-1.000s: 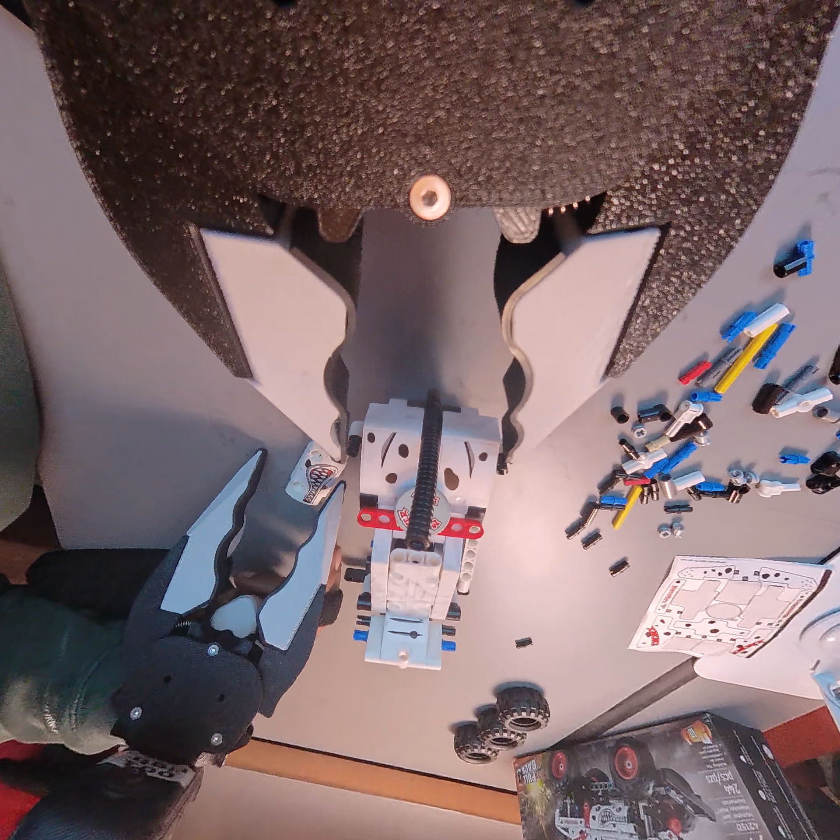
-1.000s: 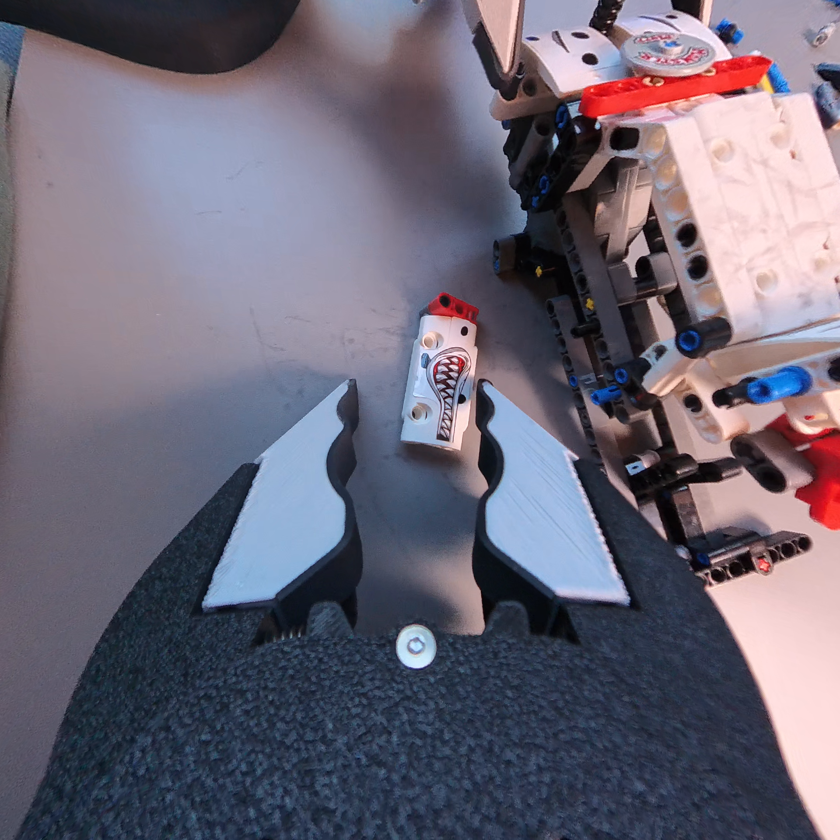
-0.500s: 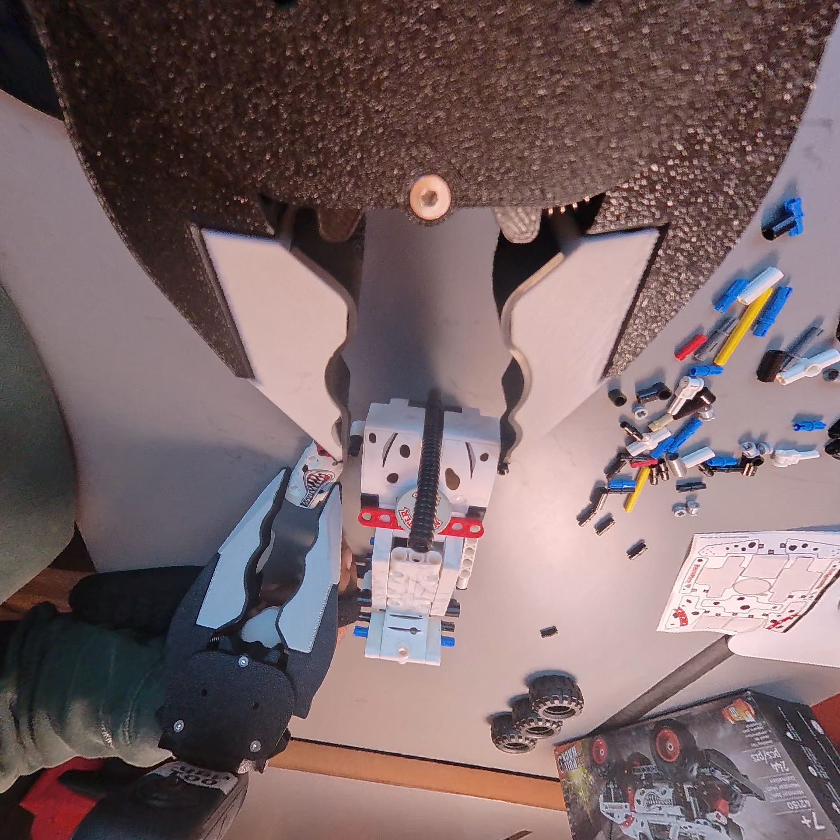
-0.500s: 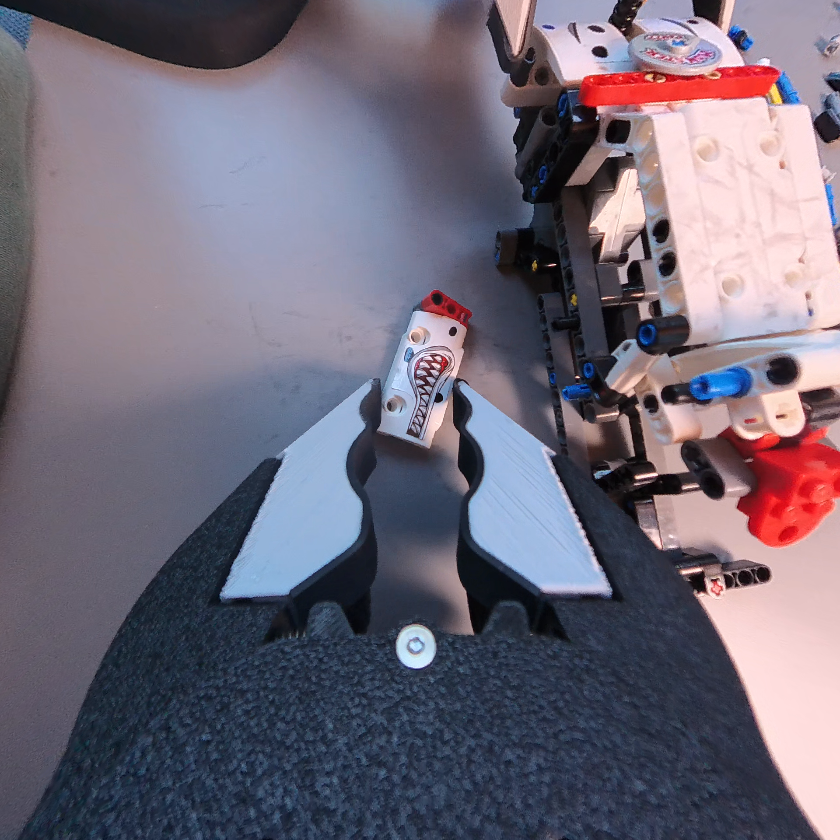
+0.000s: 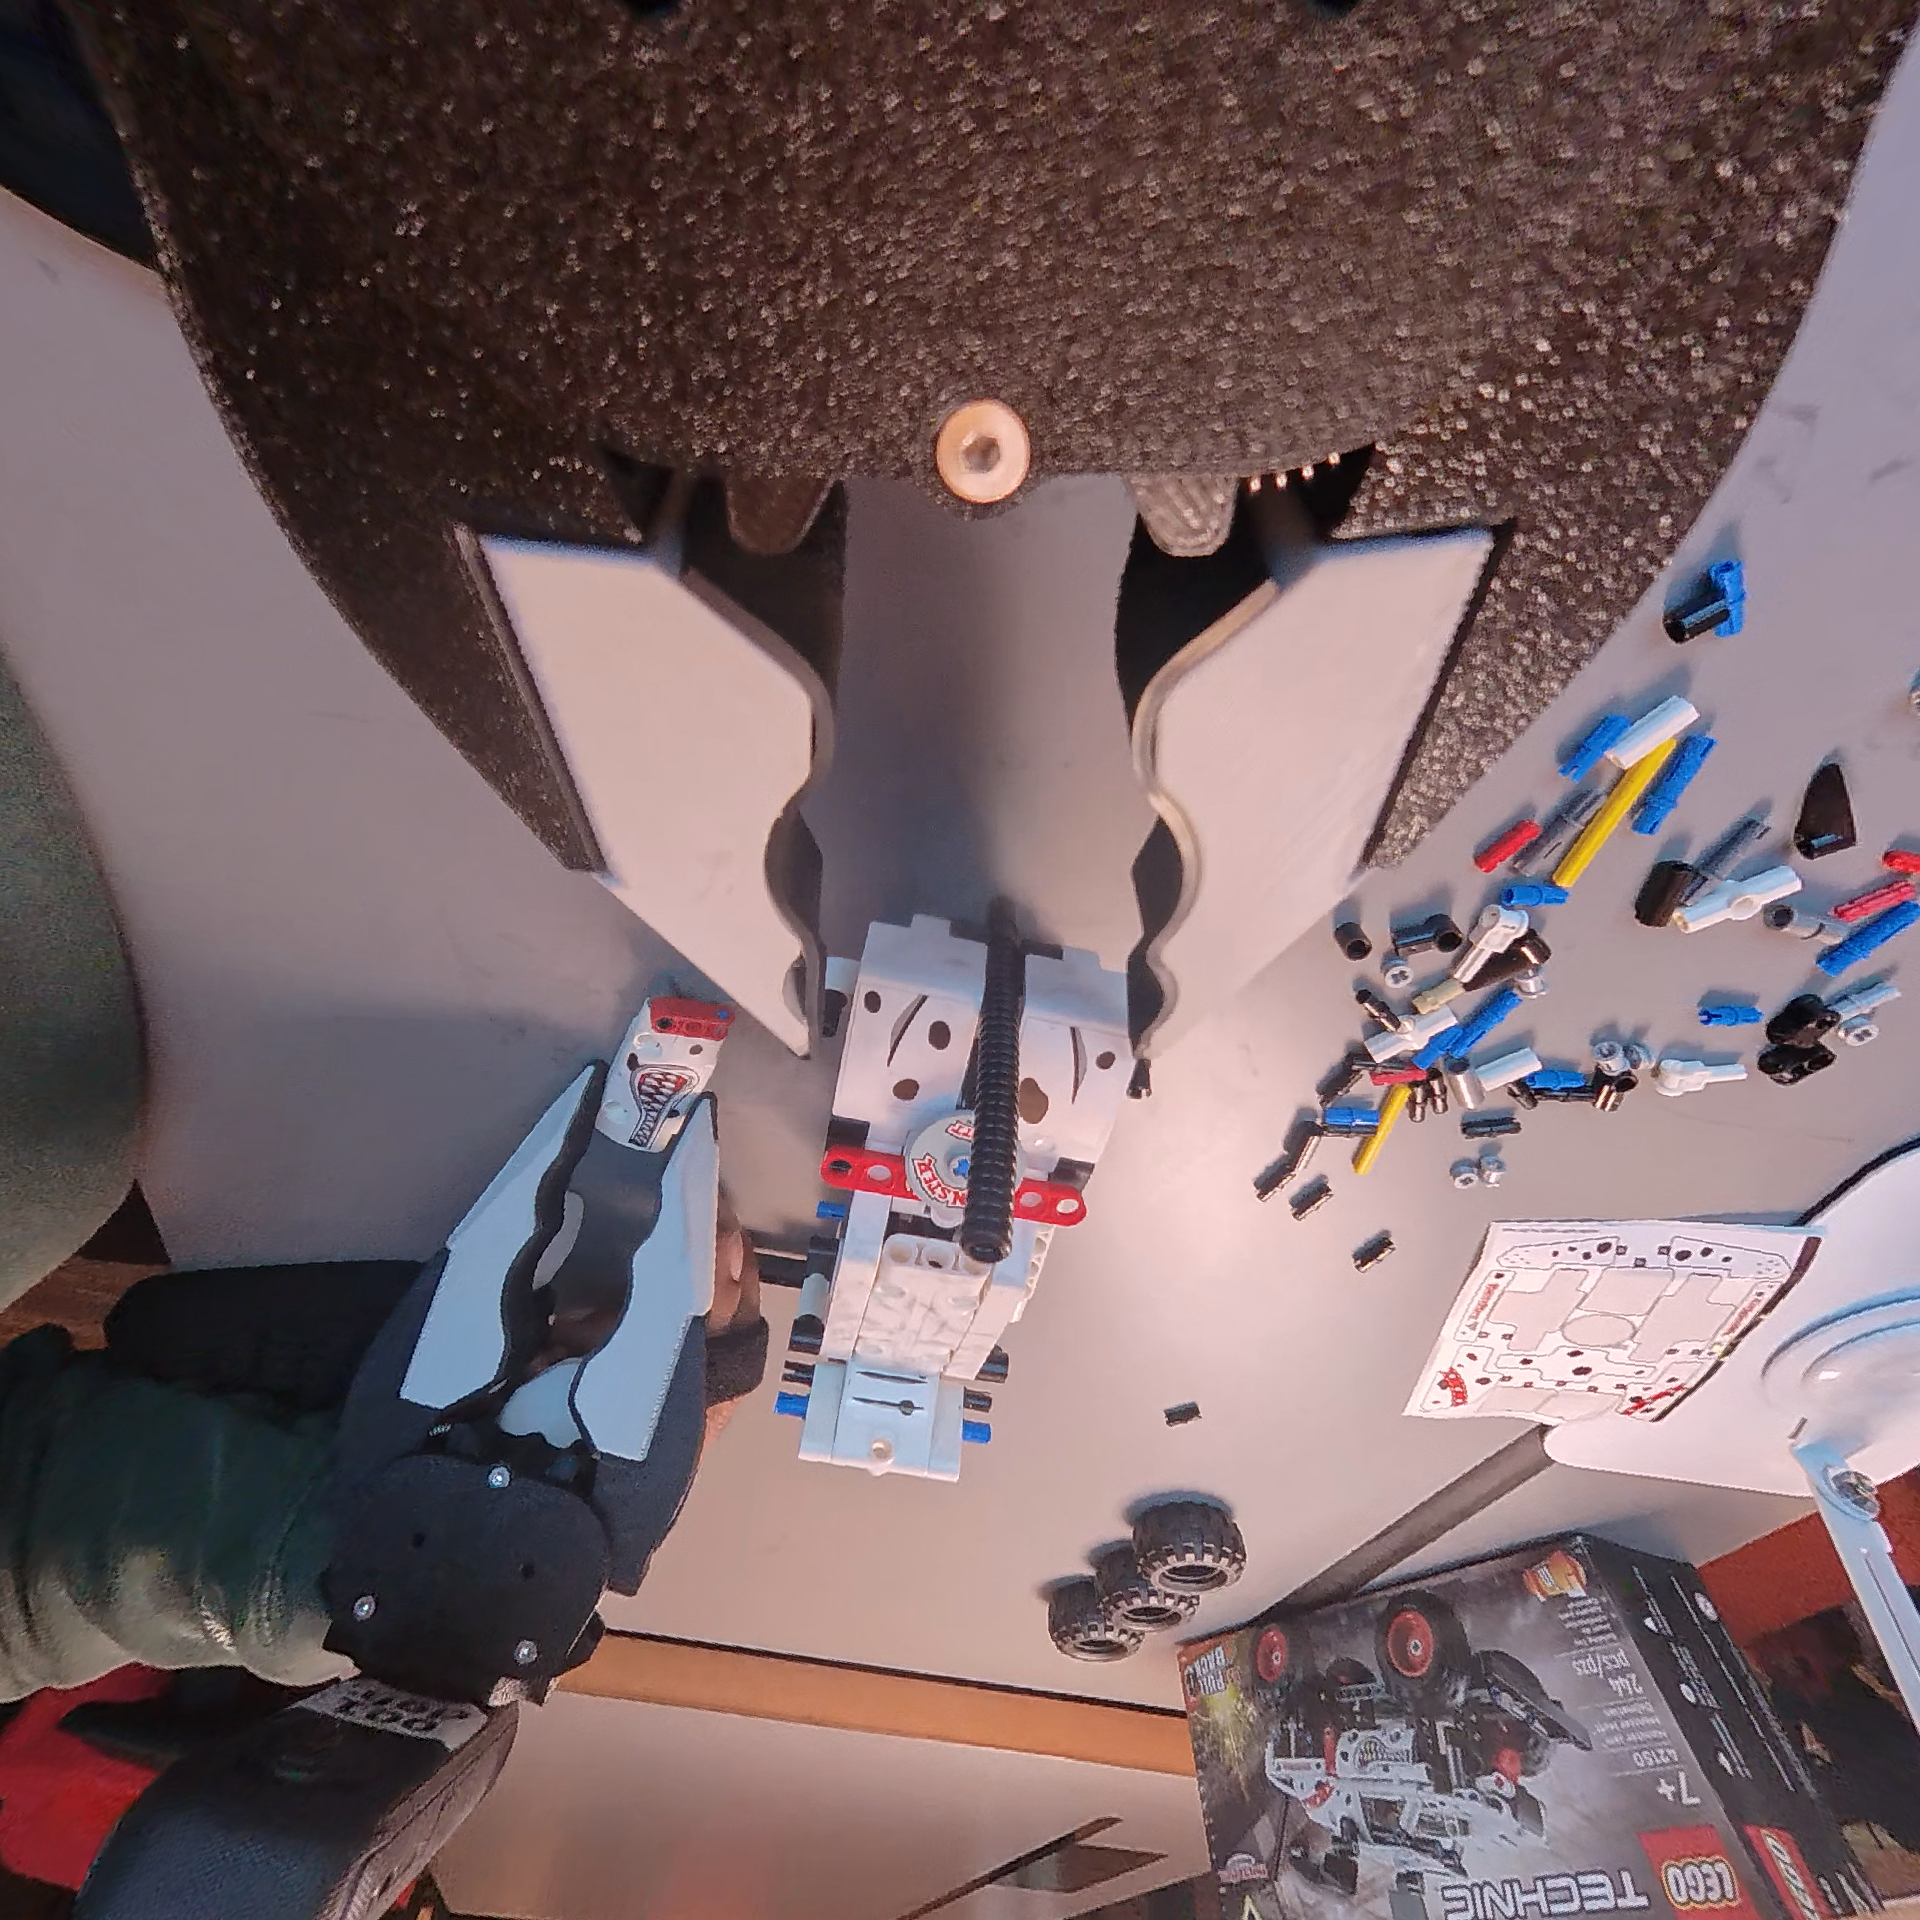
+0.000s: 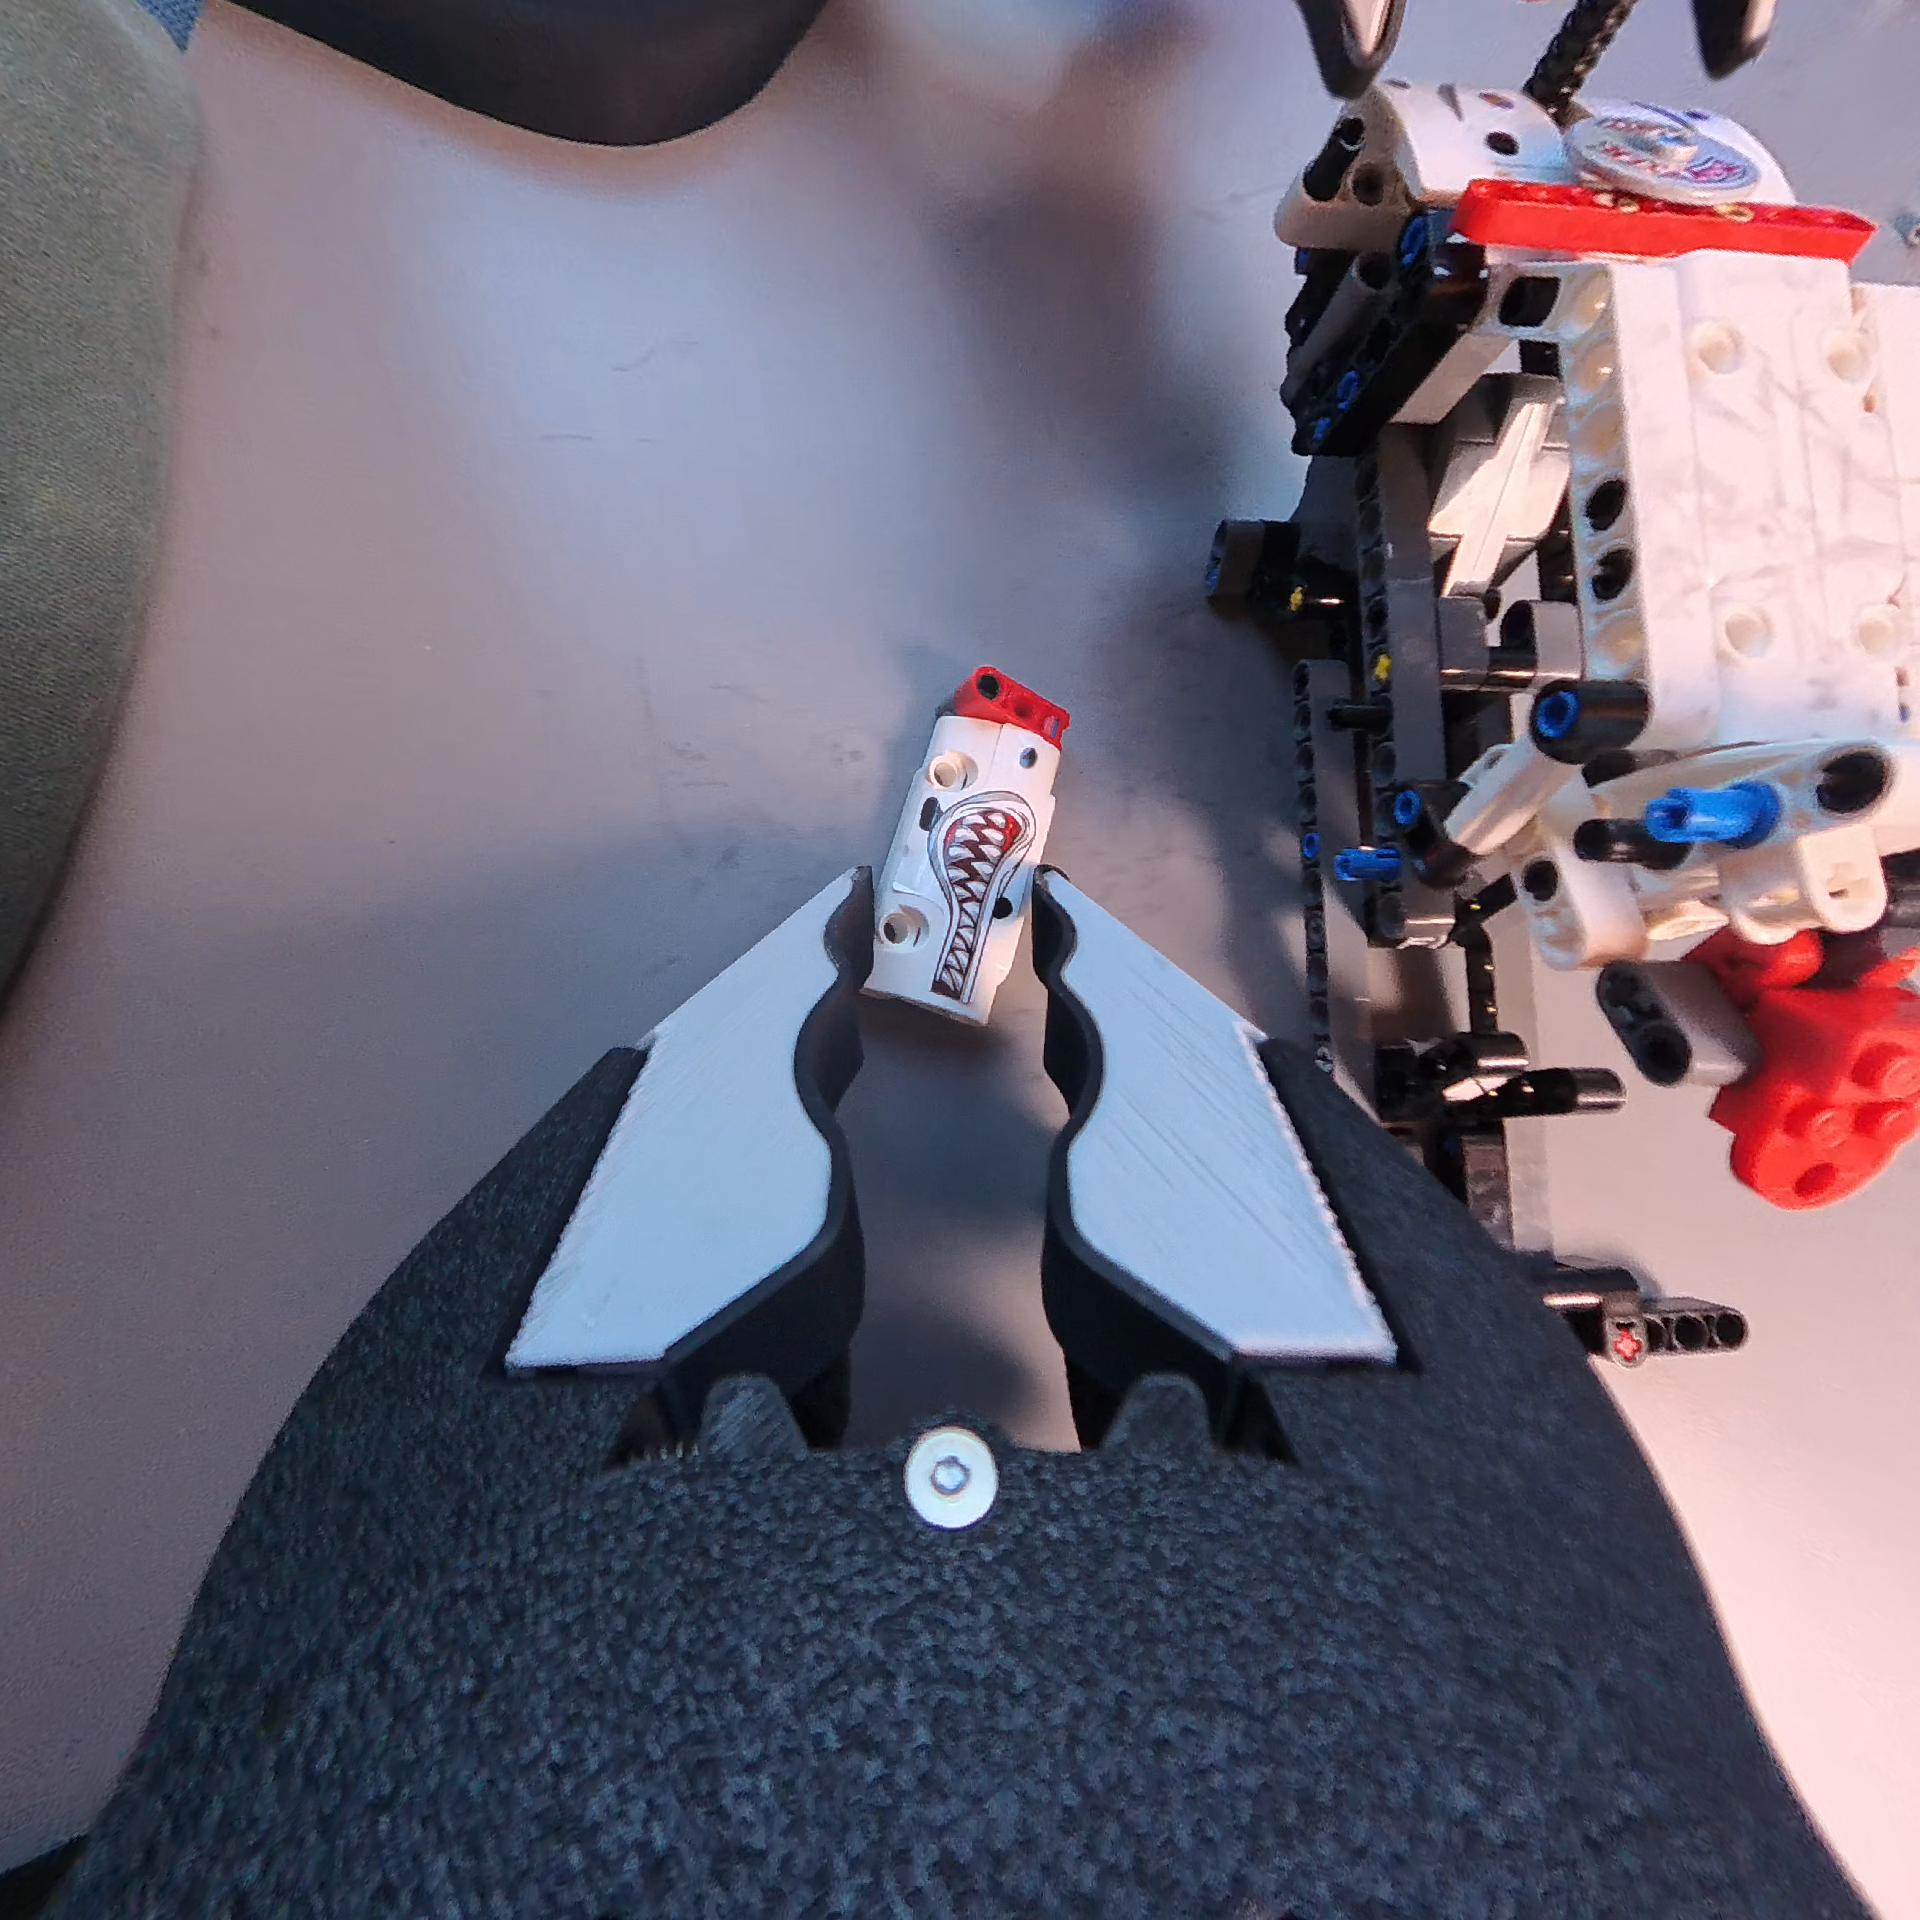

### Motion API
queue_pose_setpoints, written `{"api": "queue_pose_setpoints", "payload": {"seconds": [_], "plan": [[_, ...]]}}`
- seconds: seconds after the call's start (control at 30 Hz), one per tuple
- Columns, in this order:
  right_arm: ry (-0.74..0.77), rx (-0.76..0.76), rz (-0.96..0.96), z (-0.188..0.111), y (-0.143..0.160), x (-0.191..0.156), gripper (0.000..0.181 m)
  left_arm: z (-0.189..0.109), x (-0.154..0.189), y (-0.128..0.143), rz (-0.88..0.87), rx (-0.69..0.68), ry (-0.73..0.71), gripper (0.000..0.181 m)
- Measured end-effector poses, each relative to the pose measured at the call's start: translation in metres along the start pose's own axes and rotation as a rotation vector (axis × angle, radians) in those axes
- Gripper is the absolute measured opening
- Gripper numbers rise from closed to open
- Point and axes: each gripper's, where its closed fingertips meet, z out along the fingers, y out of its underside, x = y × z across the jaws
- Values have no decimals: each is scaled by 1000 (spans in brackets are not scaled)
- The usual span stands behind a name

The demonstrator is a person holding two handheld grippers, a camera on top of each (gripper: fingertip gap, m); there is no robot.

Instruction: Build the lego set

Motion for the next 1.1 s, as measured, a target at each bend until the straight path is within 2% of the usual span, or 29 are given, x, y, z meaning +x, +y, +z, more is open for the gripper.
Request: {"api": "queue_pose_setpoints", "payload": {"seconds": [0.37,0.63,0.8,1.0,1.1], "plan": [[8,55,0,-8,-3,3,29,-4,0,-7,5,27,-27,59],[49,101,-10,-12,-8,11,29,-24,-3,-41,-1,203,-74,54],[71,163,-5,-18,-15,16,29,-29,17,-58,55,262,-35,40],[92,307,-24,-36,-38,18,29,-7,65,-53,10,205,192,31],[125,395,-46,-50,-52,20,29,11,68,-40,-97,91,185,37]]}}
